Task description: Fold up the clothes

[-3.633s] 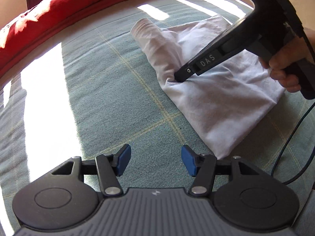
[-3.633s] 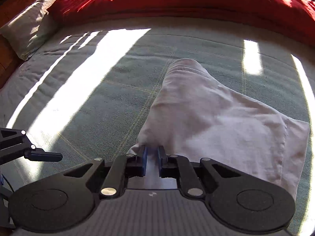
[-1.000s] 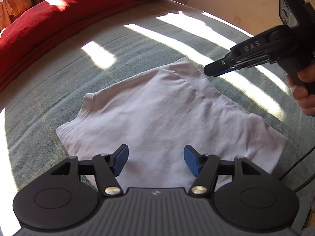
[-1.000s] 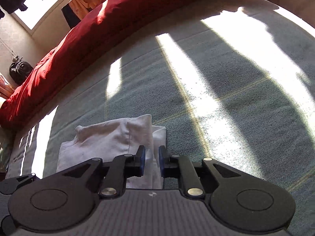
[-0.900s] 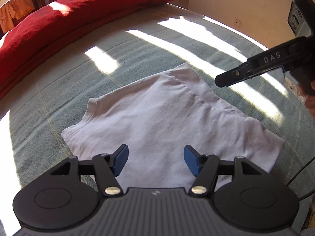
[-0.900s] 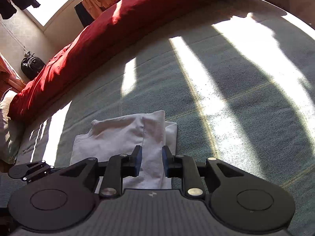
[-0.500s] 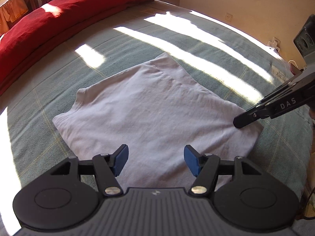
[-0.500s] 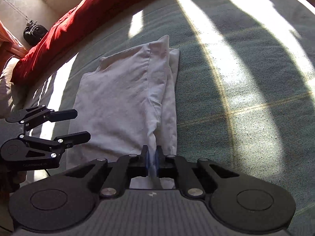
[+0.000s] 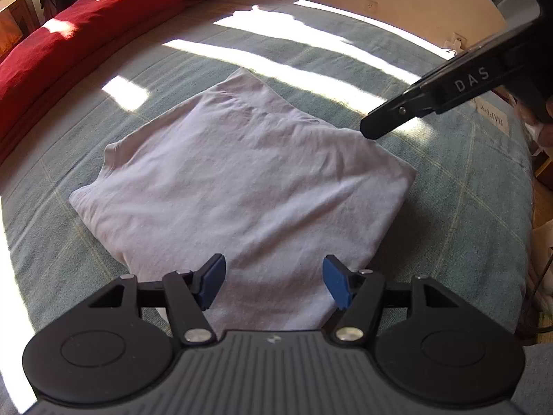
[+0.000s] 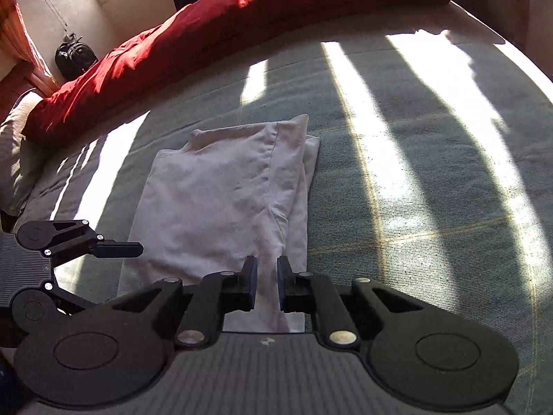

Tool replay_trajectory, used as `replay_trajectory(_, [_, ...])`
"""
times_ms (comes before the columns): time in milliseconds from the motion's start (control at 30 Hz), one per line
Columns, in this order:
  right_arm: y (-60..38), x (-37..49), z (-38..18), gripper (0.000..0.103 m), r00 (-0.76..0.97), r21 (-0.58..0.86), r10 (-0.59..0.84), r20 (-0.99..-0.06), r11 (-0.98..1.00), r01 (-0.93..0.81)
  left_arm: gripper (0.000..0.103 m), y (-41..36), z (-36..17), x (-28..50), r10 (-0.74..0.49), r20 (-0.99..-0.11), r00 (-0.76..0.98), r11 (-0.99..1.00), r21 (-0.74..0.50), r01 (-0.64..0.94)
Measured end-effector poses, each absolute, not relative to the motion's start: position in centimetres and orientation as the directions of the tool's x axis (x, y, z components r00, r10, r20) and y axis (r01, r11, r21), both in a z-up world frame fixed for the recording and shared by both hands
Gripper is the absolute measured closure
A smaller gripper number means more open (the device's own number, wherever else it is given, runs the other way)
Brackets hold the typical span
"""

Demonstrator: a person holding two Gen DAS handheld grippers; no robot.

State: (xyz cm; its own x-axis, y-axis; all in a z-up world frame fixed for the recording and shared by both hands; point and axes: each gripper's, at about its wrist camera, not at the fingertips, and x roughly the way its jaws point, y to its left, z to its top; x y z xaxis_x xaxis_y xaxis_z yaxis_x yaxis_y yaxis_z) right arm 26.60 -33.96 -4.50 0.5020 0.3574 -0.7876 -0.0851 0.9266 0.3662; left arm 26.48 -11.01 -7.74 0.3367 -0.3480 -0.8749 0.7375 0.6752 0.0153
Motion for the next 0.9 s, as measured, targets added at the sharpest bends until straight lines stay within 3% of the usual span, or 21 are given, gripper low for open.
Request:
replay_trajectory(333, [-33.0, 27.0, -7.9, 0.084, 0.388, 0.361, 0.329, -0.861, 0.933, 0.011, 0.041, -9.2, -9.4, 23.5, -0.304, -0.936, 0.177, 0.731, -0.11, 0.673])
replay_trajectory(767, [-32.7, 26.6, -7.4, 0.076, 0.404, 0.363, 0.32, -0.857, 0.931, 0.034, 0.041, -10.4, -6.5, 31.2, -0.343, -0.826, 0.448, 0.803, -0.011, 0.596])
replay_trajectory(900, [-32.5, 26.2, -6.5, 0.075, 0.441, 0.354, 0.303, -0.845, 0.935, 0.036, 0.041, -10.5, -8.4, 34.0, -0.298, -0.861, 0.412, 0.869, -0.065, 0.491])
